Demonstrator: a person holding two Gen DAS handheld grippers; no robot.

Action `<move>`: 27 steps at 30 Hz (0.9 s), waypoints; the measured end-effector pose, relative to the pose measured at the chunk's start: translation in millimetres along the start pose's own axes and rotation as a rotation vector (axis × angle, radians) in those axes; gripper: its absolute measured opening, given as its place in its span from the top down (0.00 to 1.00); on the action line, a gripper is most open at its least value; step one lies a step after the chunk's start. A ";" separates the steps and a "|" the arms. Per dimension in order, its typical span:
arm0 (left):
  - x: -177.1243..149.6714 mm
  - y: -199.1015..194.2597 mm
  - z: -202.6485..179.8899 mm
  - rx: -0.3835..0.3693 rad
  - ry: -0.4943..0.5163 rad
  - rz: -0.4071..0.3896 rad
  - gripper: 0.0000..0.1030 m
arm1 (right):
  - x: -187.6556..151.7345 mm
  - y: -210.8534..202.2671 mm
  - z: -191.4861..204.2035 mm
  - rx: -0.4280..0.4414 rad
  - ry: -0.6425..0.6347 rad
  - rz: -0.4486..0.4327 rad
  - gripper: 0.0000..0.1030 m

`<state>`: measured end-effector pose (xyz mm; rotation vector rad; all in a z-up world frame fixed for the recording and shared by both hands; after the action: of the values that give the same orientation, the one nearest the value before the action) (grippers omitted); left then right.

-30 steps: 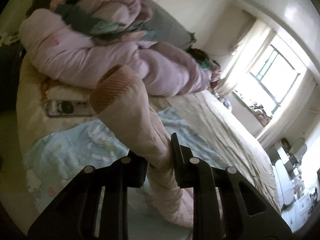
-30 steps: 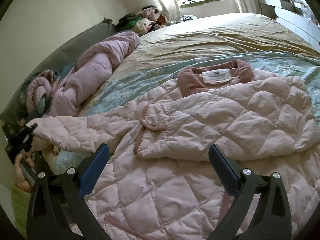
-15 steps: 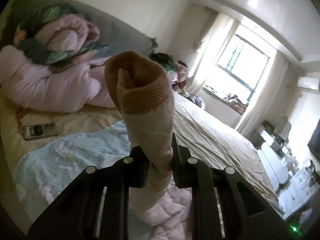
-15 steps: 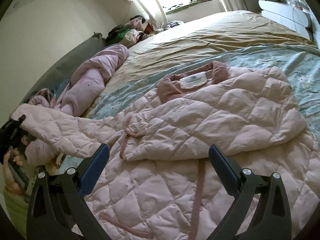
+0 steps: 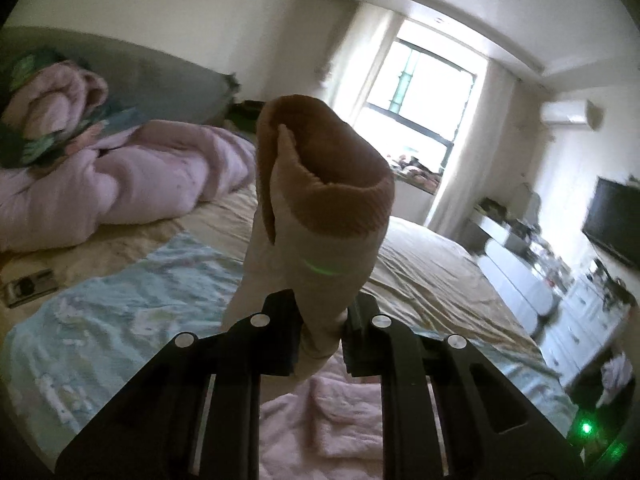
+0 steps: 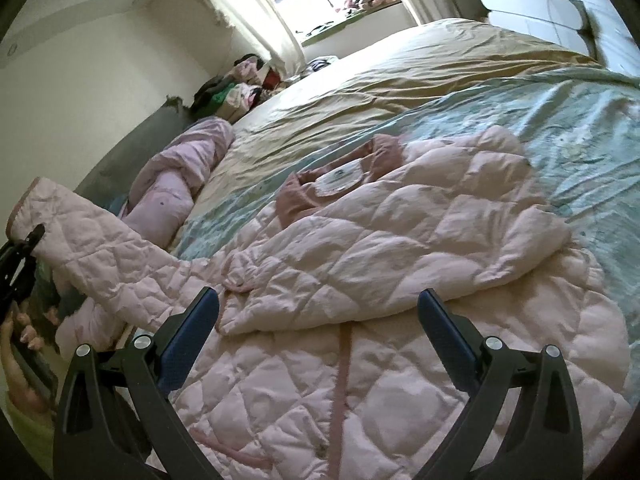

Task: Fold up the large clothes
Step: 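Lift the sleeve upward with the left gripper, then carry the sleeve across the coat front and open the left gripper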

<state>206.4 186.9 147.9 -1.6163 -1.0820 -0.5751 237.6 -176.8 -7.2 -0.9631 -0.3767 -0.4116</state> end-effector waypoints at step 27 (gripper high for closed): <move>-139.6 97.6 -177.3 -0.147 0.465 0.305 0.94 | 0.6 -59.5 -116.5 -0.079 0.215 -0.126 0.04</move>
<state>252.1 -31.6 44.9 -1.6242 -0.4499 -0.7874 223.2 -305.6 -25.3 -0.9641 -0.2277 -0.6431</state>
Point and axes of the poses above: each gripper's, at about its wrist camera, not at the fingertips, and y roughly the way its jaws point, z to its left, x to its top, the point moved 3 cm from there along y, roughly the way its jaws point, and after that the axes turned 12 degrees about z, right-handed, at the moved point
